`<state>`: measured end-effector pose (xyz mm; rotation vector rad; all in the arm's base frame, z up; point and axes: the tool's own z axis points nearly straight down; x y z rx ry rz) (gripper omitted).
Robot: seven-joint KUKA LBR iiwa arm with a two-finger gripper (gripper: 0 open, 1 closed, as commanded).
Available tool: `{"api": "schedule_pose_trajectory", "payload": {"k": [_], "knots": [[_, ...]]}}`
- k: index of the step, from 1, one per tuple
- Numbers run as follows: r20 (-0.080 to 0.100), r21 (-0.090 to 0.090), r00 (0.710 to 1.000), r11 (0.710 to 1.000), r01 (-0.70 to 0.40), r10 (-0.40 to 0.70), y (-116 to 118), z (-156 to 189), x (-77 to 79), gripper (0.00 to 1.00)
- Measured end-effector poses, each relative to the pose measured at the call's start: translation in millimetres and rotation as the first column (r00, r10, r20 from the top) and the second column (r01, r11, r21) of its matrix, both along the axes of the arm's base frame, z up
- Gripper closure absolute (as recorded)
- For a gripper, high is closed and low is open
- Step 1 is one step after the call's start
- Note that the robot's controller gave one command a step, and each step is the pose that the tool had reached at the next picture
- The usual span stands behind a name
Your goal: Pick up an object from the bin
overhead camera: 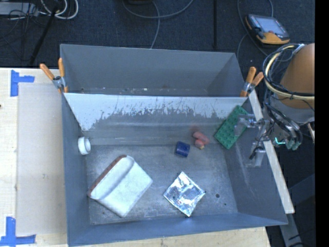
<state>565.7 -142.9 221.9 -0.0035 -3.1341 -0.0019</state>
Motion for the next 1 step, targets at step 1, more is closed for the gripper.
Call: {"api": "schedule_pose_trajectory", "payload": {"k": [1], "knots": [[-0.001,0.004,0.986,0.986,-0.165,0.165,72.2,-118.3,-26.6,0.0]]}}
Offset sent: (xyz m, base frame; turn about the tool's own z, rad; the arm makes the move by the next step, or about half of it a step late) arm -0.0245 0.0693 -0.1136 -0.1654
